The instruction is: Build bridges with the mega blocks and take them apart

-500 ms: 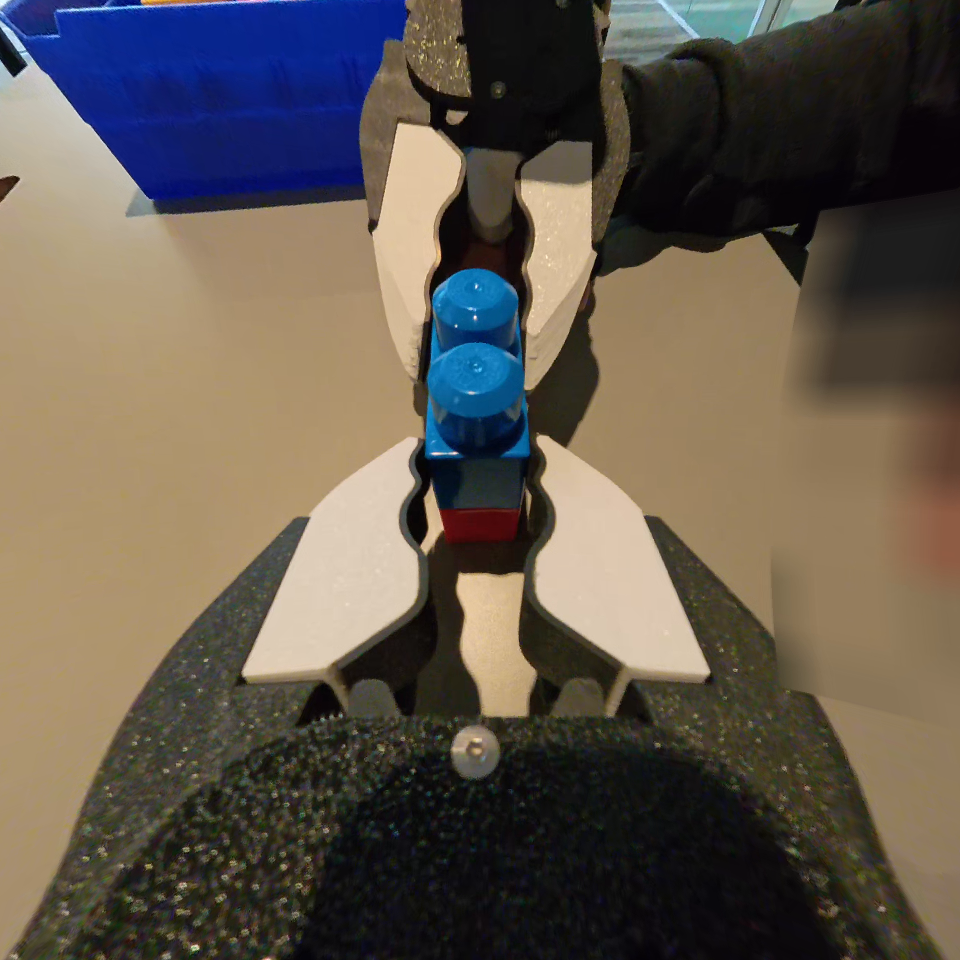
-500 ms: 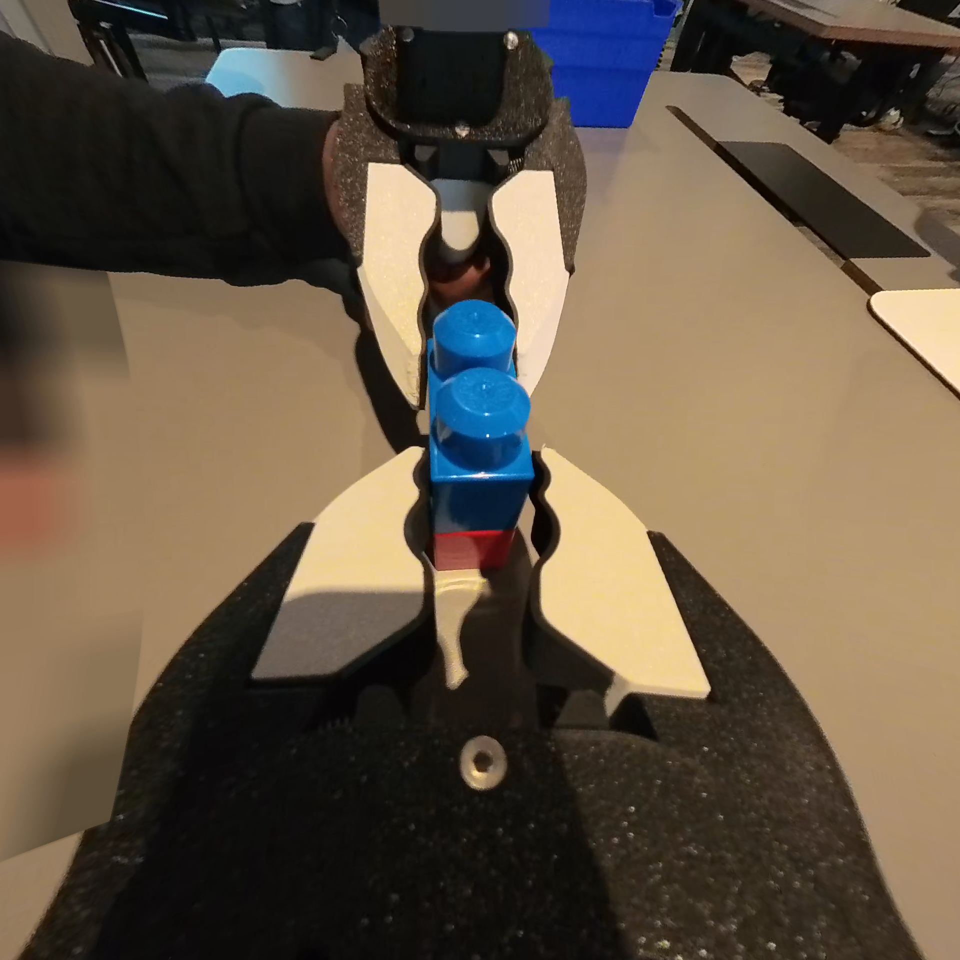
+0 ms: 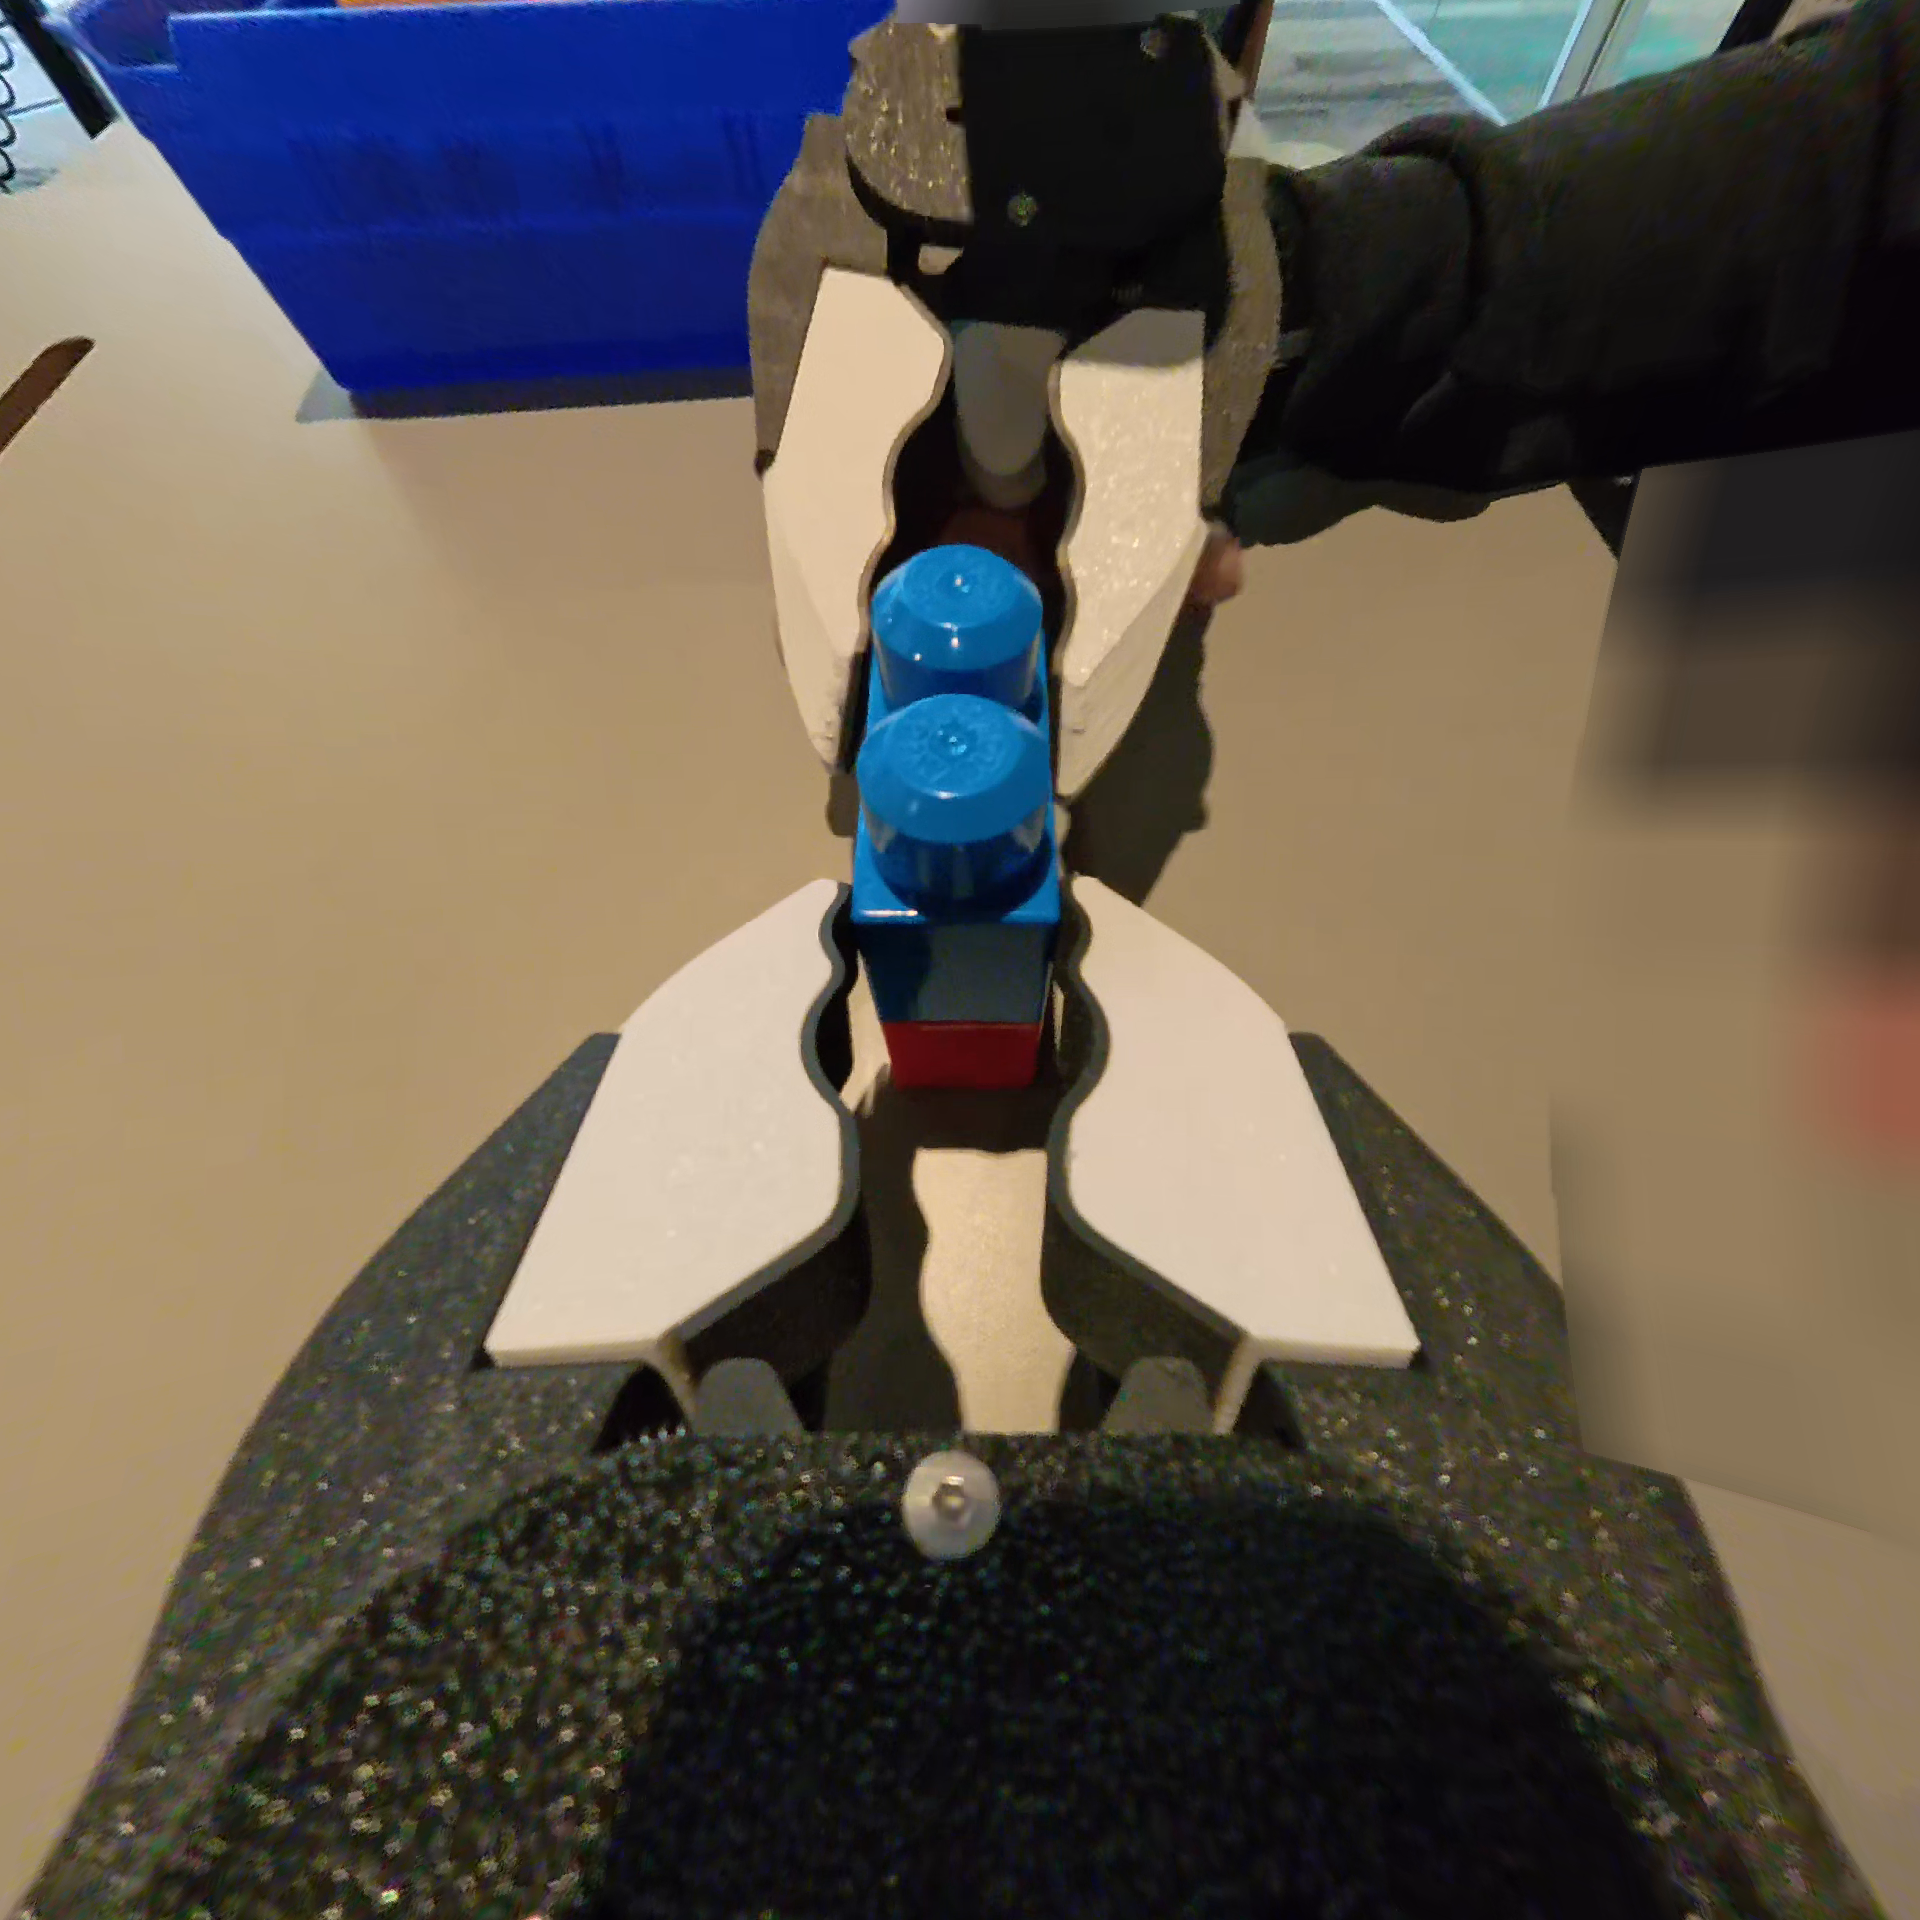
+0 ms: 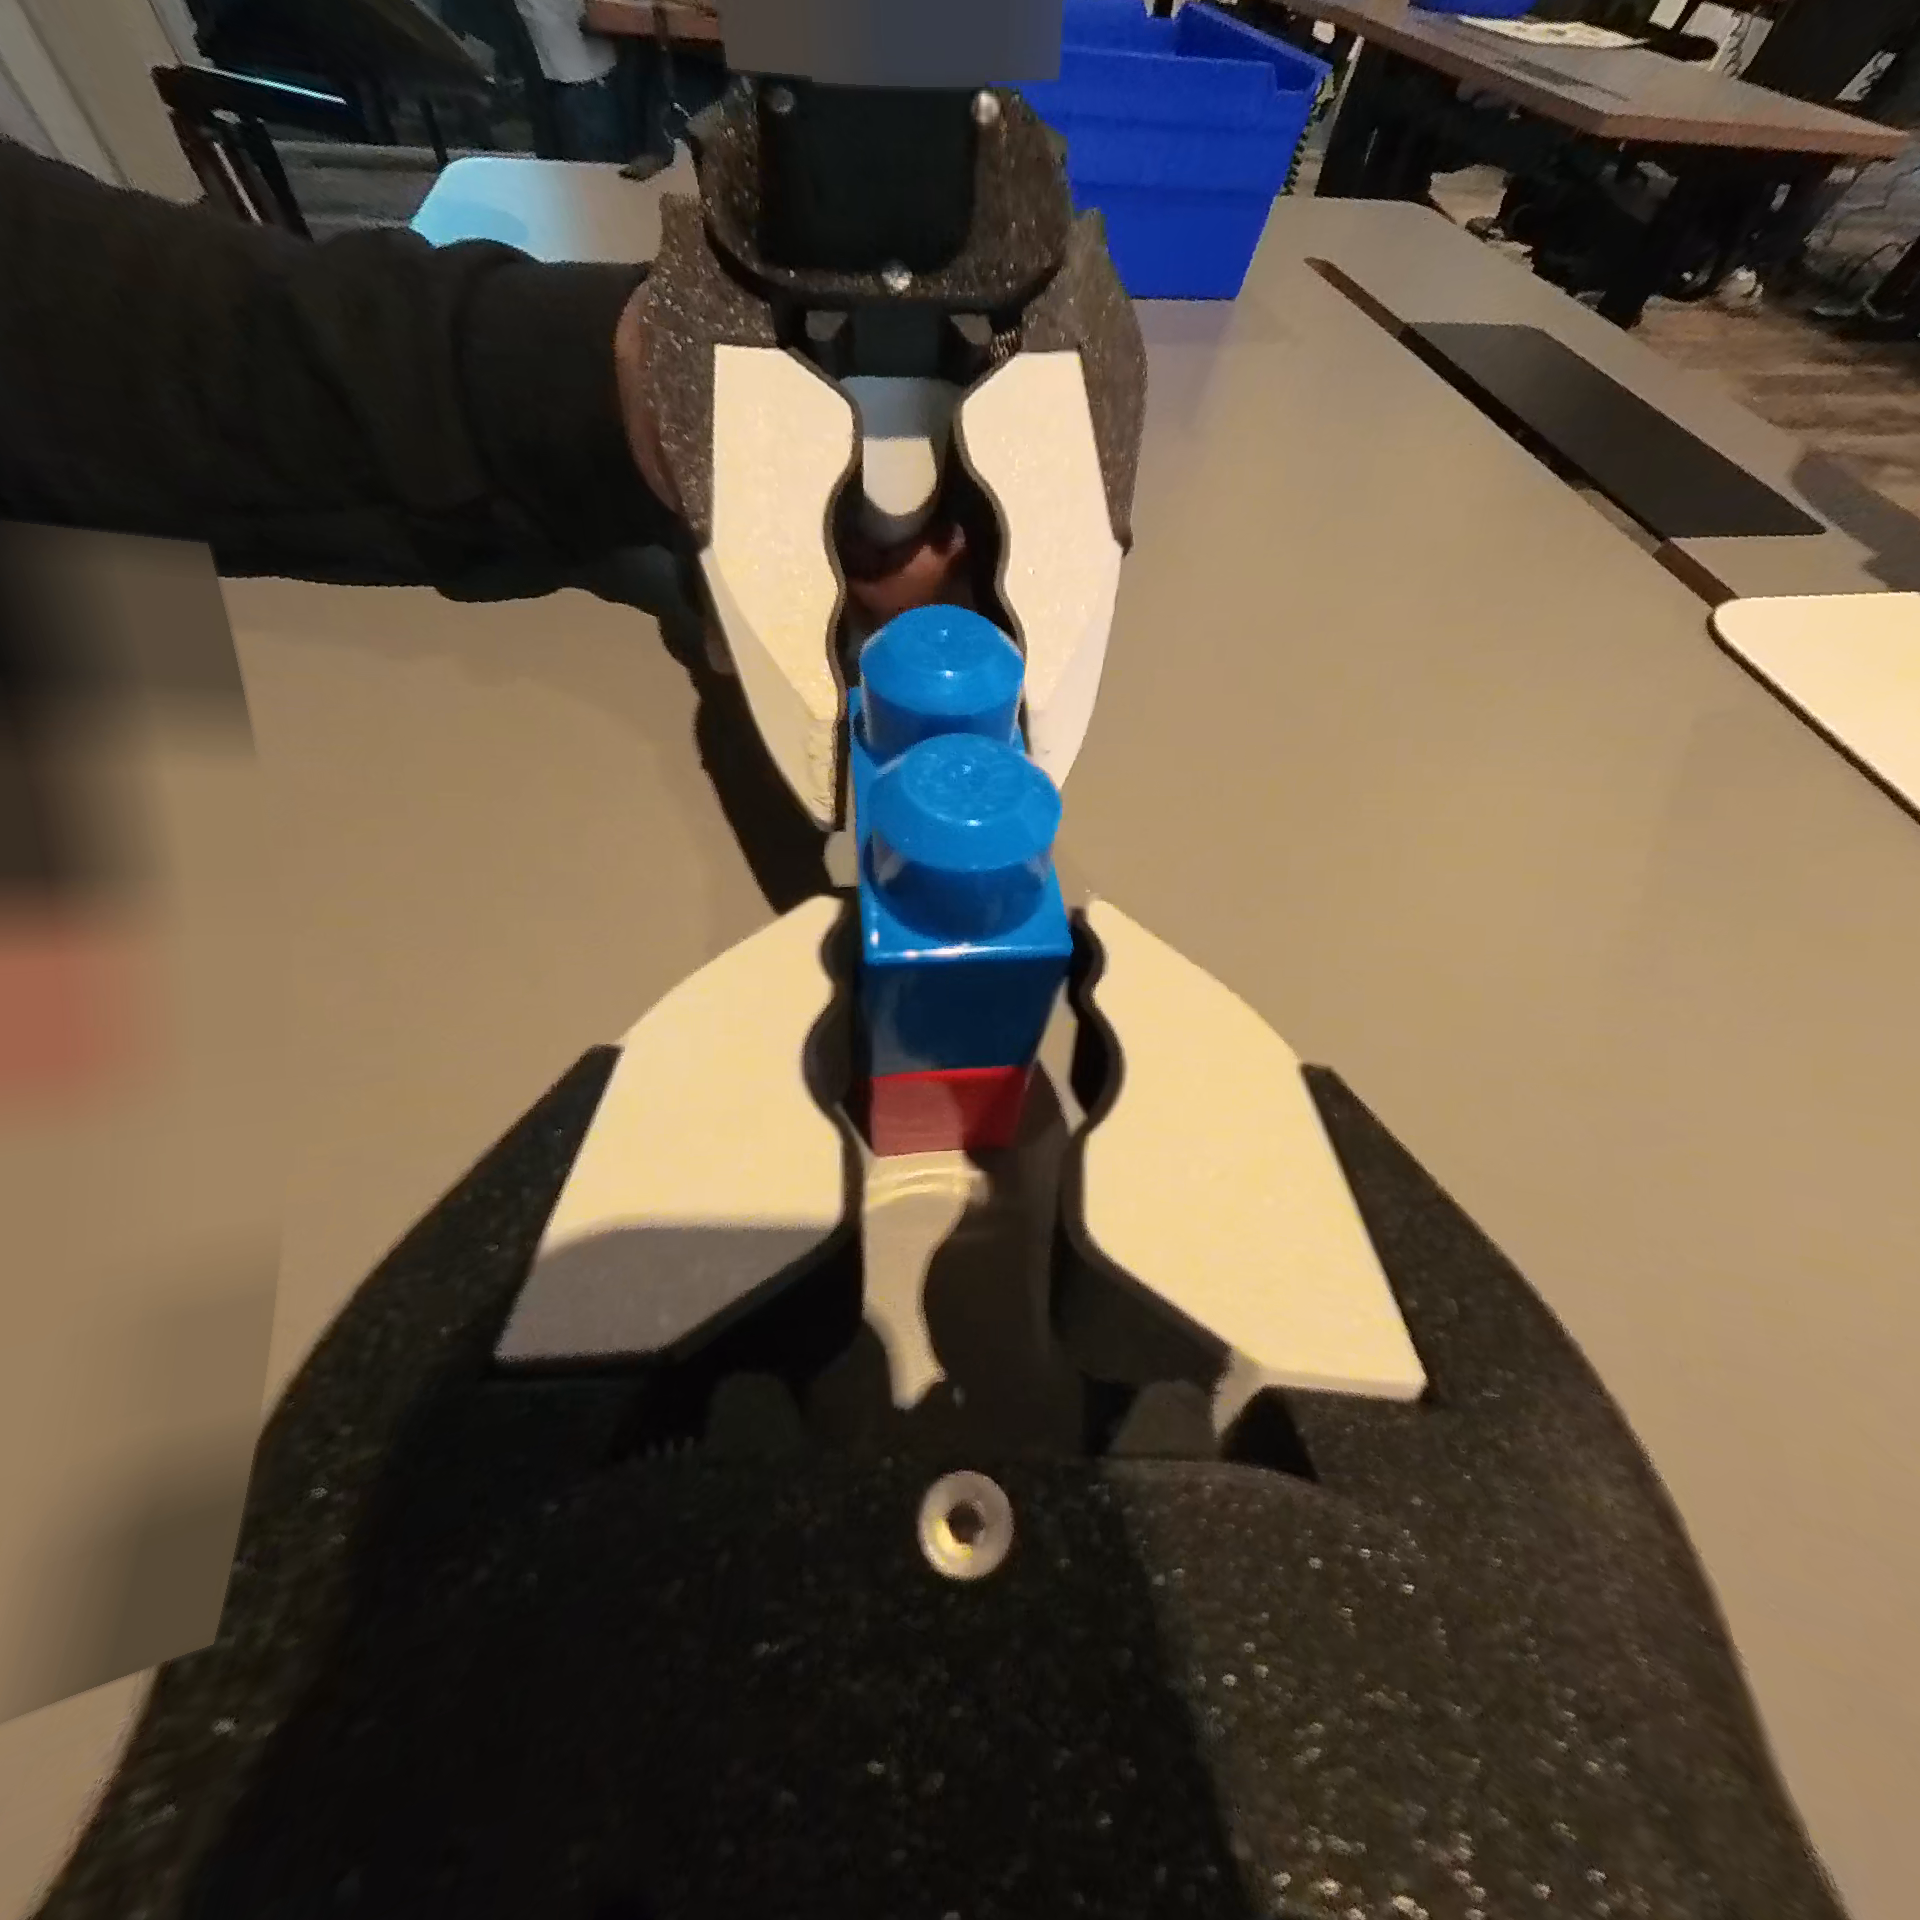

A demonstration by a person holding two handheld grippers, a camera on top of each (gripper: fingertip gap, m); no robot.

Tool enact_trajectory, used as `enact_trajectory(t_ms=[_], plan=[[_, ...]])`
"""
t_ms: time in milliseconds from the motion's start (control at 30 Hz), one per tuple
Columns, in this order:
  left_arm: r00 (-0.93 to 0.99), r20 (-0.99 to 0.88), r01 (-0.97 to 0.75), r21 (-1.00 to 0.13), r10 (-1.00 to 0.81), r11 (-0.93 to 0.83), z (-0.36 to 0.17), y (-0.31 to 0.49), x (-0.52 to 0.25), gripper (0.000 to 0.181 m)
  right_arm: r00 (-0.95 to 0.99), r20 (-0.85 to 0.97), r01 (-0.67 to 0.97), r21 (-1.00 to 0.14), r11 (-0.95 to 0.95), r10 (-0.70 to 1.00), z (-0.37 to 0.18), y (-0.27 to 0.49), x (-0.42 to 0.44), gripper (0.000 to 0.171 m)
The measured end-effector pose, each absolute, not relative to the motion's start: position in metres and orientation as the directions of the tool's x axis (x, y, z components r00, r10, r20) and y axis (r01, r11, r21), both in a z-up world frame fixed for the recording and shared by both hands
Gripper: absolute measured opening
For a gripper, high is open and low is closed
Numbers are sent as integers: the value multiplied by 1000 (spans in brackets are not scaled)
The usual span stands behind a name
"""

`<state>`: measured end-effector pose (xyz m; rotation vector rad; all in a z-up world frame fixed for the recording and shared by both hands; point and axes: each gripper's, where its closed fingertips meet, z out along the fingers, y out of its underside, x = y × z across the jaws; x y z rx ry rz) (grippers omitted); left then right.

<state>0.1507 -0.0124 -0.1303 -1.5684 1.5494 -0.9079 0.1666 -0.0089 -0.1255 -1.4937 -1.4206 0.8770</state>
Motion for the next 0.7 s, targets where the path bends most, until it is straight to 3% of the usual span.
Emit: enact_trajectory(t_ms=[33, 100, 167, 233, 333, 433, 567, 700], plan=[[23, -19, -469, -883, -1000, 6, -130, -11, 152, 35, 102, 81, 378, -925, 37, 991, -125, -9, 166, 55], [10, 1, -442, -897, -1000, -5, -130, -12, 154, 35, 115, 90, 394, -918, 38, 989, -128, -8, 166, 64], [-10, 24, -438, -899, -1000, -17, -131, -15, 154, 35, 115, 105, 423, -905, 47, 988, -131, -8, 164, 61], [-14, 28, -463, -886, -1000, -18, -136, -15, 153, 37, 102, 130, 458, -886, 70, 986, -137, -10, 163, 38], [-25, 39, -465, -885, -999, -23, -137, -16, 152, 45, 97, 106, 465, -884, 49, 990, -137, -12, 162, 37], [-52, 88, -361, -930, -995, -63, -118, -18, 150, 47, 95, 69, 437, -899, 20, 993, -132, -13, 163, 36], [-35, 138, -204, -971, -990, -129, -90, -9, 138, 45, 128, -26, 279, -958, -62, 991, -99, -9, 168, 36], [10, 178, -198, -964, -984, -176, -94, 2, 133, 42, 171, -56, 208, -974, -92, 984, -82, -1, 177, 36]])
